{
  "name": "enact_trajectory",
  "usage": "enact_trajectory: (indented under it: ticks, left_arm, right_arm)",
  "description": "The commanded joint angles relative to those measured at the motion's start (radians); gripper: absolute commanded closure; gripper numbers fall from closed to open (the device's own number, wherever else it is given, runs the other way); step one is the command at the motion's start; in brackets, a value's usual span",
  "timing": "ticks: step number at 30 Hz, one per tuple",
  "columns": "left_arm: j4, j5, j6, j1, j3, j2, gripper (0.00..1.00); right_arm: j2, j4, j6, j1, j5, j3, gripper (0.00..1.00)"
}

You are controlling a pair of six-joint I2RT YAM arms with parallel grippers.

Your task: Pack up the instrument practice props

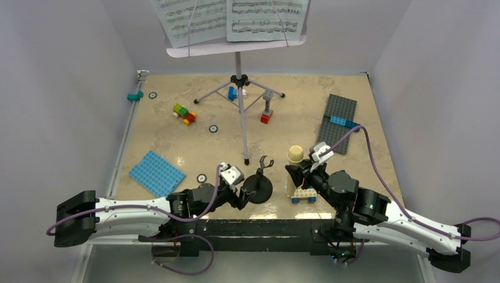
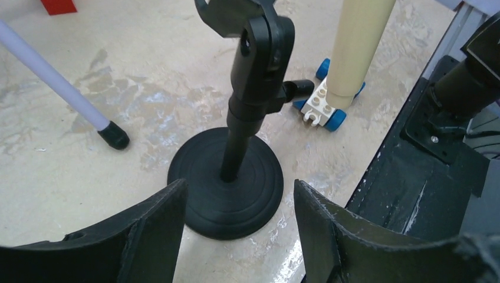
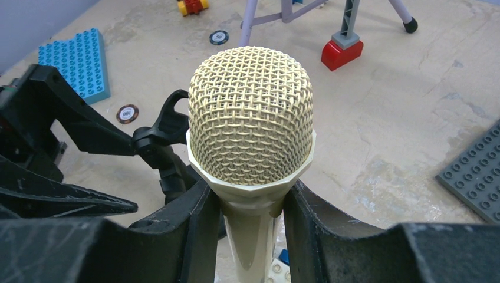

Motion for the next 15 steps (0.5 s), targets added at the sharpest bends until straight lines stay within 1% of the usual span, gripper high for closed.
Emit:
enact_trajectory:
  ticks: [1,5,9,15]
  left_arm:
    - [0.235,0.074,0.049,-0.003,-0.022,0.094,0.31]
    - [0.342,0.047,0.126,-0.003,-0.001,0.182,0.32]
    - [0.433,0.019,0.162,0.0,0.021,0.273,0.33]
    - [0.543,0.014,0.174,0.001,0.067,0.432,0.41]
  right_arm:
    - [-0.012,0.01,0.032,0.001,-0.035,0.016,1.0]
    - [-0.012,-0.02,0.046,0.002,-0.086,0.054,1.0]
    - [-0.015,-0.069,0.053,0.001,-0.111,0.088,1.0]
    - [-0.037,-0.088,0.053,0.001,-0.122,0.096,1.0]
